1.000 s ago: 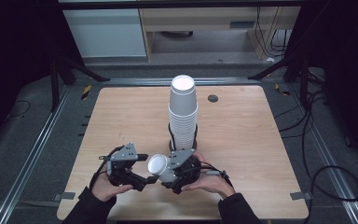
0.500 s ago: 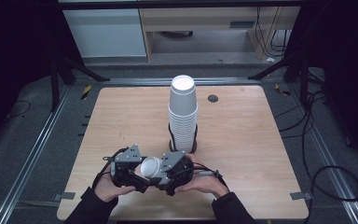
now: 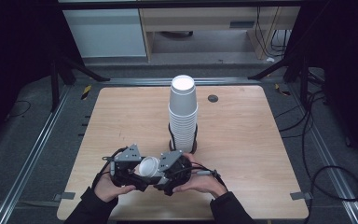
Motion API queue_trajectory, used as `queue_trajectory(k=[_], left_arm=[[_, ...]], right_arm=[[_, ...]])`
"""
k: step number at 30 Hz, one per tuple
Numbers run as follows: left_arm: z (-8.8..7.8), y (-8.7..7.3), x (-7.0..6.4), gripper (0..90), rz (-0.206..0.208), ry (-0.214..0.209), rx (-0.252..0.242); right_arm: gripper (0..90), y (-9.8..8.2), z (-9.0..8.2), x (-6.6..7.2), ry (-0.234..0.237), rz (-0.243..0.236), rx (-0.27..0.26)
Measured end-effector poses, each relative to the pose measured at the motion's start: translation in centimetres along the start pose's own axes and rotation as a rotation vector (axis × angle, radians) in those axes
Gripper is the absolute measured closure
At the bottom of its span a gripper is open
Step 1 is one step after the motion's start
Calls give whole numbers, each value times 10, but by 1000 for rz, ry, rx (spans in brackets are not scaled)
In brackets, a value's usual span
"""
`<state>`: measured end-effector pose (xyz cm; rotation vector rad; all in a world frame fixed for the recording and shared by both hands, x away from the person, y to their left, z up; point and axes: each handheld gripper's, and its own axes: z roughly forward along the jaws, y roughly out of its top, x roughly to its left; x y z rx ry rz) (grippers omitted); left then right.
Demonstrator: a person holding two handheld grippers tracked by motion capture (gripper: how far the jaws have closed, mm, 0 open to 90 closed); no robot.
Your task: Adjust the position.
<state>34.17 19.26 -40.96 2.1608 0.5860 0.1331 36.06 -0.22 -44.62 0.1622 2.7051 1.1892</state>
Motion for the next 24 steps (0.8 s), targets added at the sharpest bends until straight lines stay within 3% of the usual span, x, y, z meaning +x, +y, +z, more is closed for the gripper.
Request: queue_trajectory(k=[19,24], left_arm=[[-1,0,1,215,-8,-1,3],[-1,0,1,216,-5,13,13]], right_arm=[[104,0,1,-1,3,19,1],[83,0,-1,-2,-17,26,-12]])
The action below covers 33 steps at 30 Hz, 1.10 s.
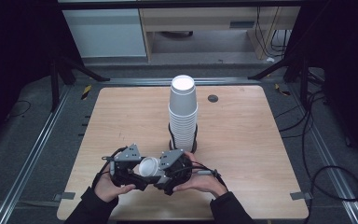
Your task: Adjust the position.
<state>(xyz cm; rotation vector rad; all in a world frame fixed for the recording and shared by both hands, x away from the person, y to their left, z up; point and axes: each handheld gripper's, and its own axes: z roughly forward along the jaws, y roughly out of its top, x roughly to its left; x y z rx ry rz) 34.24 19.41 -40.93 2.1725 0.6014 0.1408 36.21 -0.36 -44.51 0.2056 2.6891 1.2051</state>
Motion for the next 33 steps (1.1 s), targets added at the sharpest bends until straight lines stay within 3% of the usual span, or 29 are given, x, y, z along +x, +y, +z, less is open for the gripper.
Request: queue_trajectory(k=[7,16,26,33], left_arm=[[-7,-2,7,219,-11,21,-11],[-11,-4,14,220,-24,37,-29],[-20,-3,16,219,-28,44,-106],[-23,-1,18,219,-44,22,-179]], right_arm=[[75,-2,-13,-3,-32,7,-31],[74,-12,-46,-11,-92,59,-99],[72,-32,-75,-13,-148,163,-165],[74,-48,-82,-12,-144,215,-181]])
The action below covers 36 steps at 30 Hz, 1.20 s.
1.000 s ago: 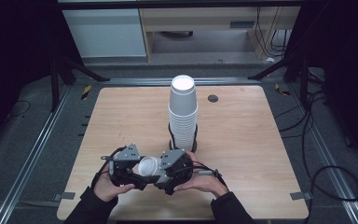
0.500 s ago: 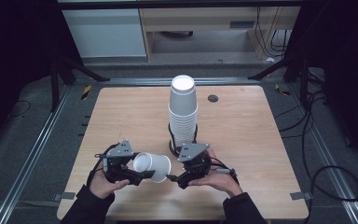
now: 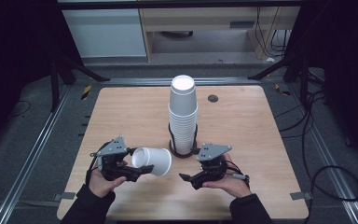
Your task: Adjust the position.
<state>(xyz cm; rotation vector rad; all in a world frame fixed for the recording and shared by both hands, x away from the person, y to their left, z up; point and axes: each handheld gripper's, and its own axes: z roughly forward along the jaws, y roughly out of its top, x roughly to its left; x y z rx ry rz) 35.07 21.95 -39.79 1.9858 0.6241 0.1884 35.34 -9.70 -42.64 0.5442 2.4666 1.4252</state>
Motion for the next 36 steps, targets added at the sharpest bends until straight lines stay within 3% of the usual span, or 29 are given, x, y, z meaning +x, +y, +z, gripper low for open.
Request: queue_trajectory(k=[7,21,36], left_arm=[[7,4,-4,218,17,-24,-31],[6,7,-7,218,14,-87,-117],[10,8,-13,219,24,-150,-134]], right_arm=[[74,2,1,-3,33,36,-52],[71,3,14,2,119,37,-66],[67,3,21,4,208,49,-90]])
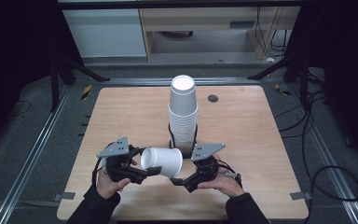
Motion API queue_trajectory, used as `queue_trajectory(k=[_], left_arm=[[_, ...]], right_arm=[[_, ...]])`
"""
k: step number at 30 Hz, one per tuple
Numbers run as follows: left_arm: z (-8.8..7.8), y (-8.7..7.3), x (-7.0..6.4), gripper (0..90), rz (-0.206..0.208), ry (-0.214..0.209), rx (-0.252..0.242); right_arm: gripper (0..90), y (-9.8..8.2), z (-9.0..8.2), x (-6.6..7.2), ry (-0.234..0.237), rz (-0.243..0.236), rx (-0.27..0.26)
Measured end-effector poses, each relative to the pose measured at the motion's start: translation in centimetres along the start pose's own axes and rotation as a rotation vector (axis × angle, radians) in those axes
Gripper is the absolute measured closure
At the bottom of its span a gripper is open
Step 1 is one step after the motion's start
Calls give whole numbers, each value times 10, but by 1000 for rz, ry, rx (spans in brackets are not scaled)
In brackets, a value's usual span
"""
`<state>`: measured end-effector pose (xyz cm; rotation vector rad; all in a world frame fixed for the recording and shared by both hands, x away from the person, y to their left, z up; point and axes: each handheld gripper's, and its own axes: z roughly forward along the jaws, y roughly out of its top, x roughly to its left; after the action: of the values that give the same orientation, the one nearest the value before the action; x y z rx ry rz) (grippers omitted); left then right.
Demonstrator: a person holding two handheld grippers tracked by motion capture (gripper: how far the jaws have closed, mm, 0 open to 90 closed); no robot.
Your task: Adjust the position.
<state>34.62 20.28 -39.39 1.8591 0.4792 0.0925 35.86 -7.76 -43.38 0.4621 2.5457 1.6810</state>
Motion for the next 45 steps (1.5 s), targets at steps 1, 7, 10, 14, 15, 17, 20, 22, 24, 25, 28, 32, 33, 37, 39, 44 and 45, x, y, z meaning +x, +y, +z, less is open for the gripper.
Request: queue_trajectory(k=[1,7,10,14,15,17,20,22,24,25,28,32,33,37,39,44,45], left_arm=[[0,0,-1,219,0,-4,1],[2,1,-4,220,10,-39,-4],[3,1,-5,220,9,-59,-3],[6,0,-6,220,10,-77,7],[6,0,-6,220,10,-77,7],[9,-1,-7,220,7,-94,15],[13,-2,-8,220,8,-105,32],[15,-3,-8,220,10,-109,44],[16,-3,-9,220,14,-115,50],[16,-3,-9,220,14,-118,55],[18,-3,-9,220,14,-124,66],[19,-4,-9,221,18,-123,77],[19,-4,-9,221,18,-123,77],[18,-4,-8,221,12,-131,77],[19,-4,-8,220,14,-133,81],[19,-4,-8,217,12,-130,83],[19,-4,-8,216,12,-132,81]], right_arm=[[67,0,1,0,3,-1,1],[64,0,2,-1,20,6,-10],[59,0,3,-1,41,2,-15],[53,0,6,0,59,-11,-7],[53,0,6,0,59,-11,-7],[45,0,8,1,74,-17,-3],[45,0,10,2,89,-24,0],[44,0,11,2,98,-26,1],[44,0,13,3,106,-32,6],[45,-1,14,3,111,-33,6],[50,-1,15,4,116,-46,6],[58,-2,16,4,122,-44,17],[58,-2,16,4,122,-44,17],[73,-2,16,4,127,-42,22],[77,-2,16,4,130,-42,26],[81,-4,16,3,134,-36,34],[81,-4,16,3,135,-32,33]])
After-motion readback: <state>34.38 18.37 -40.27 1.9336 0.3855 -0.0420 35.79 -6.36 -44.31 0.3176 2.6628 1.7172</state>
